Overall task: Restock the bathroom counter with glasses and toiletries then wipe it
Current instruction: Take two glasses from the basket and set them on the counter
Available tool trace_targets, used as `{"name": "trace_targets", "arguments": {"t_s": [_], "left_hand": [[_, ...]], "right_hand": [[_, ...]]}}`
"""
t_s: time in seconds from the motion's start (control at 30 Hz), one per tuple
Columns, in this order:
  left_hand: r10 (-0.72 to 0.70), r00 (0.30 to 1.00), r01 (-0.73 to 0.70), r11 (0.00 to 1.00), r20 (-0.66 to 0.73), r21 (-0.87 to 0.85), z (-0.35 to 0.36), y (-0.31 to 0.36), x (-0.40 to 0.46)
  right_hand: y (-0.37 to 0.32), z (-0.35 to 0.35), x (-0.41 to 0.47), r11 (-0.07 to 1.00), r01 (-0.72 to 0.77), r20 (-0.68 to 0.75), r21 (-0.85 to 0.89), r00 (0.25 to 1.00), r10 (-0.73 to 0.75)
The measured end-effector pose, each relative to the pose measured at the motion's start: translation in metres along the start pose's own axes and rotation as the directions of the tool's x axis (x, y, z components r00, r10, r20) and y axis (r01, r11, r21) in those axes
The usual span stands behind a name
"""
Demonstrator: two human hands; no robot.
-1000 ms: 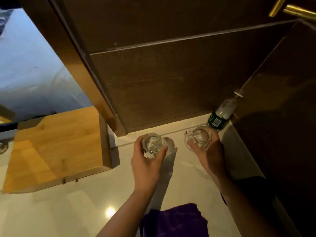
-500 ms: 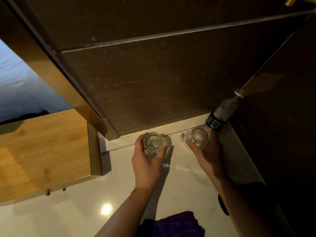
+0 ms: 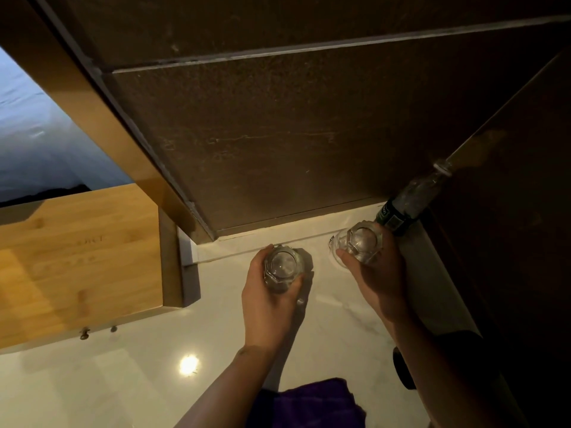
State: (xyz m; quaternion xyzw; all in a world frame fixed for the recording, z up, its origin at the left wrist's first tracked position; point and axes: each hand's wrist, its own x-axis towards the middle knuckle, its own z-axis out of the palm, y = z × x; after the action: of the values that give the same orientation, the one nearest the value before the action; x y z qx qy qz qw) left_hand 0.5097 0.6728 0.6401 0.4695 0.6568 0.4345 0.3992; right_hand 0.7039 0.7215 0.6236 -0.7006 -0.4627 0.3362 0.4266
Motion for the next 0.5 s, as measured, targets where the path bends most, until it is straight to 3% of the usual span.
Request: {"name": "trace_targets", "arguments": {"t_s": [0.5], "left_hand": [[0.01, 1.0, -0.009, 0.998, -0.017, 0.055, 0.002, 0.005, 0.013]], "right_hand": [[-0.002, 0.0, 0.0, 0.994, 0.034, 0.013, -0.103, 0.999, -0.033]]}}
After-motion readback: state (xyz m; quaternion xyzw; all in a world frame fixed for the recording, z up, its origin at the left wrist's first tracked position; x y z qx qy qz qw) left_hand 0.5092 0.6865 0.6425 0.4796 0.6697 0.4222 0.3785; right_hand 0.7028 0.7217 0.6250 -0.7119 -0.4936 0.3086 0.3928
